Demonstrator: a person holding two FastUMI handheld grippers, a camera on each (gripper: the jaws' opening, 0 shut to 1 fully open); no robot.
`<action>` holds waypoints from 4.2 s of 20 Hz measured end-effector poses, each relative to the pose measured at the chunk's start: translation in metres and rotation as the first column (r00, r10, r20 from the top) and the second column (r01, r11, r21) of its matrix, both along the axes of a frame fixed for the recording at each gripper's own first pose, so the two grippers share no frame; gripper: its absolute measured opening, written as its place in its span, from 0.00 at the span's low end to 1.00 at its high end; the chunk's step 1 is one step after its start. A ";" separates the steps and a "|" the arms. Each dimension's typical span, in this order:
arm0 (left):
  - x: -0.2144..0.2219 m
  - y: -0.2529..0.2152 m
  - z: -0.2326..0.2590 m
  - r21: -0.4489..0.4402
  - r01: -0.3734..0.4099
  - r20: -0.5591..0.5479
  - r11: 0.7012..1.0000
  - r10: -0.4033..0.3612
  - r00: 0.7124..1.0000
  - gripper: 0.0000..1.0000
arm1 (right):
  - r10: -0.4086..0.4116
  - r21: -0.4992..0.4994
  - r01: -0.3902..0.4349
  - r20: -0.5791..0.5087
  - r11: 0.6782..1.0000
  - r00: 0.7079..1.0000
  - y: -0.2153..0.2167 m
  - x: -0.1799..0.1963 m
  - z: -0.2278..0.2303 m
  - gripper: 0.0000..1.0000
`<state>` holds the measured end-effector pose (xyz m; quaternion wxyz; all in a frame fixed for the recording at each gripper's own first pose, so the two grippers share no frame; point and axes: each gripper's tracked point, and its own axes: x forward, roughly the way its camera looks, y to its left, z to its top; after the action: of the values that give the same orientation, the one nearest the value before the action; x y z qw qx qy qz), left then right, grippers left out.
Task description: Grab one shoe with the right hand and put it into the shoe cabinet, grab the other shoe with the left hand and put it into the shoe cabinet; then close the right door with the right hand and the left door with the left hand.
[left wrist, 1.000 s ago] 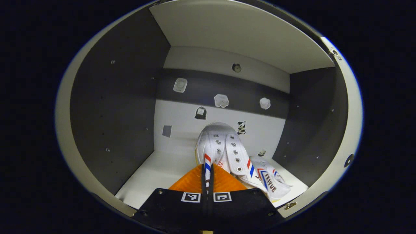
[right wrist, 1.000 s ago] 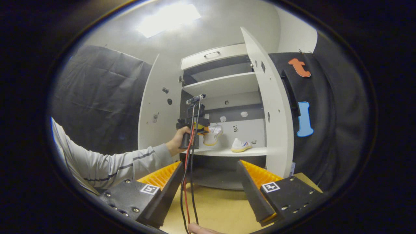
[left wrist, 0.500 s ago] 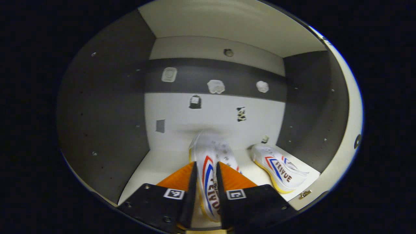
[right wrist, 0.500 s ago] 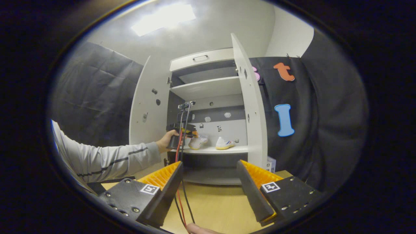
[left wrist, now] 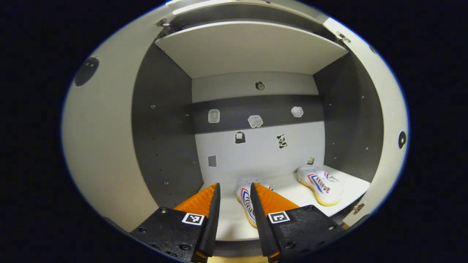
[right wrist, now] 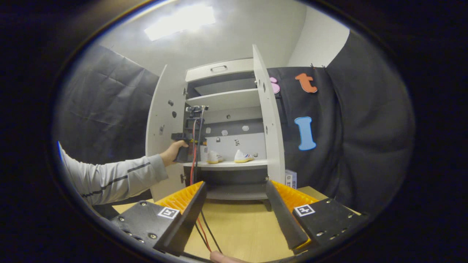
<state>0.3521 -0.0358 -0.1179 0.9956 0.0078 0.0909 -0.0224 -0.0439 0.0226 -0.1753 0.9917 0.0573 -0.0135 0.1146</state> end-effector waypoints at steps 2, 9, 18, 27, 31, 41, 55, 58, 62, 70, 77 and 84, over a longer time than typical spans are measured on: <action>-0.025 0.002 0.011 -0.041 0.017 0.039 0.999 -0.016 0.999 0.53 | -0.030 -0.016 0.030 -0.005 0.999 1.000 -0.009 -0.003 -0.002 0.98; -0.132 0.006 0.028 -0.121 0.080 0.024 0.989 -0.077 0.997 0.98 | -0.184 -0.049 0.183 -0.031 0.982 0.982 -0.083 0.015 0.004 0.98; -0.268 0.029 0.034 -0.114 0.187 0.060 0.976 -0.181 0.982 0.99 | -0.350 -0.086 0.344 -0.066 0.935 0.935 -0.221 0.088 0.048 0.98; -0.346 0.043 -0.019 -0.318 0.191 -0.073 0.929 -0.225 0.972 0.96 | -0.297 -0.092 0.289 -0.087 0.953 0.951 -0.258 0.194 0.099 0.94; -0.351 0.055 -0.016 -0.285 0.180 -0.045 0.941 -0.201 0.979 0.95 | -0.290 -0.155 0.273 -0.099 0.949 0.952 -0.245 0.230 0.111 0.99; -0.371 0.077 -0.010 -0.267 0.186 0.006 0.946 -0.191 0.981 0.95 | -0.273 -0.184 0.256 -0.076 0.949 0.959 -0.175 0.276 0.135 0.98; -0.378 0.090 -0.009 -0.212 0.143 0.043 0.967 -0.137 0.990 0.96 | -0.189 -0.191 0.171 -0.082 0.967 0.979 -0.073 0.269 0.140 0.93; -0.383 0.094 -0.004 -0.195 0.137 0.051 0.971 -0.130 0.990 0.96 | -0.198 -0.200 0.179 -0.081 0.963 0.977 -0.055 0.270 0.139 0.93; -0.384 0.099 -0.004 -0.186 0.131 0.047 0.974 -0.125 0.991 0.96 | -0.188 -0.157 0.172 -0.094 0.973 0.978 -0.031 0.273 0.133 0.92; -0.373 0.138 0.003 -0.117 0.048 0.056 0.992 -0.042 0.998 0.92 | -0.183 -0.155 0.180 -0.003 0.971 0.983 -0.013 0.250 0.141 0.98; -0.342 0.192 0.018 -0.094 -0.049 0.068 0.994 0.056 0.996 0.92 | -0.148 -0.105 0.146 -0.012 0.984 0.989 -0.038 0.217 0.134 0.98; -0.307 0.227 0.026 -0.117 -0.034 0.041 0.992 0.039 0.998 0.92 | -0.135 -0.078 0.133 -0.022 0.988 0.991 -0.067 0.193 0.126 0.98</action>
<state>0.0449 0.1916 -0.0915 0.9963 -0.0516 0.0680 -0.0093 0.1491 -0.0446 -0.0489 0.9987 0.0197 0.0004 0.0475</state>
